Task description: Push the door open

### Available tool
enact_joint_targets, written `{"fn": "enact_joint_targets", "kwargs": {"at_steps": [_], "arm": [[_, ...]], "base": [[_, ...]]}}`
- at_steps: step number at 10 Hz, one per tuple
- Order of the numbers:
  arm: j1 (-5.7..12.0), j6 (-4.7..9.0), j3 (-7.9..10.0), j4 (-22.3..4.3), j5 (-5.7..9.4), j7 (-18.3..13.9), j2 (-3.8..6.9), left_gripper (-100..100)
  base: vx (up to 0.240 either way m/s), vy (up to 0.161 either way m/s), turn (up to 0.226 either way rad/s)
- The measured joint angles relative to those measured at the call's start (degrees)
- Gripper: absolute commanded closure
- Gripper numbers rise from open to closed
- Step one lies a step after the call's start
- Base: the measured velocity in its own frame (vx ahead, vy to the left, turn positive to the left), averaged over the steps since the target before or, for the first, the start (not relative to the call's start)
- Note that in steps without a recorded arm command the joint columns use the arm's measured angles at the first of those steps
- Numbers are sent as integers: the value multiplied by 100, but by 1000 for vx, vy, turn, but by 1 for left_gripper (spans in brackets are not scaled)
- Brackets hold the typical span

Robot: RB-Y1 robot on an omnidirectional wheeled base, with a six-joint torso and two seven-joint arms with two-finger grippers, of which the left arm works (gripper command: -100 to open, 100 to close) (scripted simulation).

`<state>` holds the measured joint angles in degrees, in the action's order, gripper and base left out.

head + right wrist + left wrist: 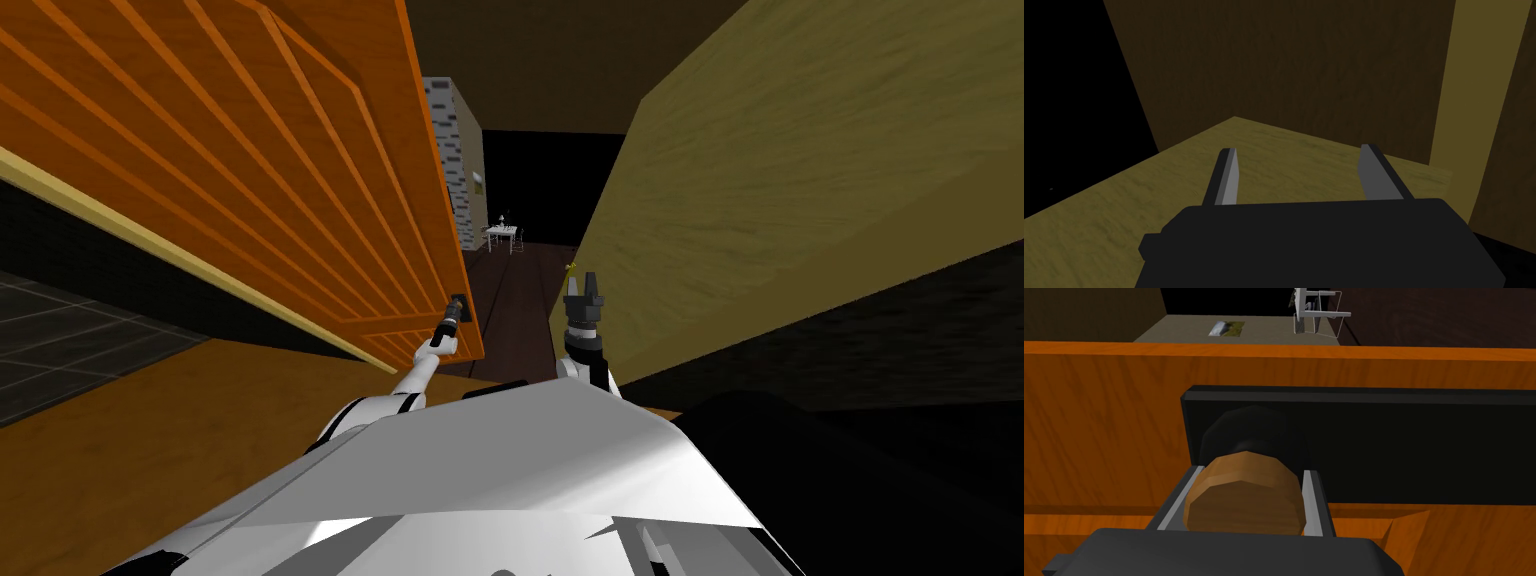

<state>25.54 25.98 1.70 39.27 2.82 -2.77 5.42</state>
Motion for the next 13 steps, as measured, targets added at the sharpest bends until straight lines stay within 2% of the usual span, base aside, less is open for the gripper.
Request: {"fn": "enact_joint_targets", "kwargs": {"at_steps": [1,2,3,4,5,6,7,8,9,10,13], "arm": [[27,26,50,-45,19,1,29,100],[-71,-30,115,107,31,44,18,100],[63,47,184,-130,54,77,31,100],[119,93,243,-232,74,95,50,100],[91,100,300,-216,90,116,66,100],[134,136,362,-316,115,117,113,100],[89,137,404,-253,127,123,134,100],[25,48,453,-113,141,142,142,100],[16,33,517,-115,156,185,137,100],[84,81,584,-236,177,218,154,100],[-23,-1,737,-63,225,246,238,100]], "base": [[136,-136,95],[119,-95,57],[125,-91,36],[159,-140,79],[173,-168,103],[133,-100,48],[145,-87,48],[179,-111,58],[159,-113,70],[163,-159,75],[152,-121,67]]}}
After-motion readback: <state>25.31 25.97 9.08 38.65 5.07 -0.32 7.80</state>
